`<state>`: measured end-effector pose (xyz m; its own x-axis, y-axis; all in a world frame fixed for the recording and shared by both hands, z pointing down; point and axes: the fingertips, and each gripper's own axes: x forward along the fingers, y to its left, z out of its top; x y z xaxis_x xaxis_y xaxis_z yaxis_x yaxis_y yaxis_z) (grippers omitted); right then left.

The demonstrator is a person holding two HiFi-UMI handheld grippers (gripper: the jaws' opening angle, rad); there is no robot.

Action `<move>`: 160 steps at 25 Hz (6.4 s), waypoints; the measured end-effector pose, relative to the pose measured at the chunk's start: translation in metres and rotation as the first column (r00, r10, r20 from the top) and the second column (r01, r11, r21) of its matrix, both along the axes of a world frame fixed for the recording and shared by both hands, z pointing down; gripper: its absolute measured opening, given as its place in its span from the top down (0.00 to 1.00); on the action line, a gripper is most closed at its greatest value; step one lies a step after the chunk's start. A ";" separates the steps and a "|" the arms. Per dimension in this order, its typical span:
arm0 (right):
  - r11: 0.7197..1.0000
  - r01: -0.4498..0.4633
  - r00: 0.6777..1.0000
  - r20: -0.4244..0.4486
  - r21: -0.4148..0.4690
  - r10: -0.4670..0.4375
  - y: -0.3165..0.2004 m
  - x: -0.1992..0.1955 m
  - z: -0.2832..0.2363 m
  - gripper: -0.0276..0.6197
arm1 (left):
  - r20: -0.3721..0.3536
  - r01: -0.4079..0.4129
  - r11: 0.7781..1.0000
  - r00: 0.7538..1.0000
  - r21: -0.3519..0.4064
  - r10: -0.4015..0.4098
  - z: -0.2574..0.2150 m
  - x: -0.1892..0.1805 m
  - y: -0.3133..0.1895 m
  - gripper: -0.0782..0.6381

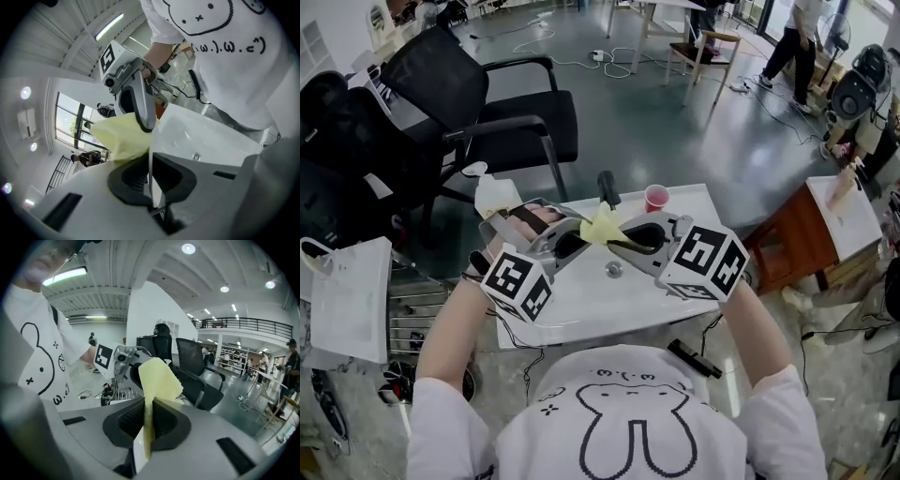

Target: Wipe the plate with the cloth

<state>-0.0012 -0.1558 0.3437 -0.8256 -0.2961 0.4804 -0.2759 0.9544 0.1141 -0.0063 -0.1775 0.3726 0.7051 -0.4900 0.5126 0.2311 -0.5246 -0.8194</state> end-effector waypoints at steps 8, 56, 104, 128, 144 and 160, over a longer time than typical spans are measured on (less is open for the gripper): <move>0.965 0.173 0.985 0.029 -0.199 -0.170 0.019 0.010 0.010 0.90 | 0.034 -0.104 0.993 0.994 0.057 0.102 -0.003 0.001 0.017 0.86; 0.786 -0.002 0.997 -0.067 -0.618 -0.050 -0.012 -0.001 0.042 0.90 | 0.118 -0.224 0.966 0.971 0.127 0.209 0.004 0.007 0.043 0.86; 0.794 0.037 0.992 -0.074 -0.607 -0.104 -0.038 -0.047 0.040 0.90 | 0.154 -0.288 0.940 0.953 0.182 0.261 0.007 0.009 0.064 0.86; 0.645 -0.209 0.976 -0.115 -0.735 0.185 -0.058 0.038 0.119 0.90 | 0.039 -0.202 0.973 0.979 0.113 0.199 0.006 0.008 0.058 0.86; 0.709 -0.272 0.926 0.023 -0.650 0.376 -0.058 0.059 0.106 0.90 | -0.227 0.194 0.822 0.904 -0.535 -0.362 0.127 -0.010 -0.005 0.86; 0.546 -0.403 0.824 -0.032 -0.734 0.566 -0.058 0.073 0.178 0.90 | 0.027 0.234 0.134 0.579 -0.963 -0.815 0.267 -0.013 -0.045 0.86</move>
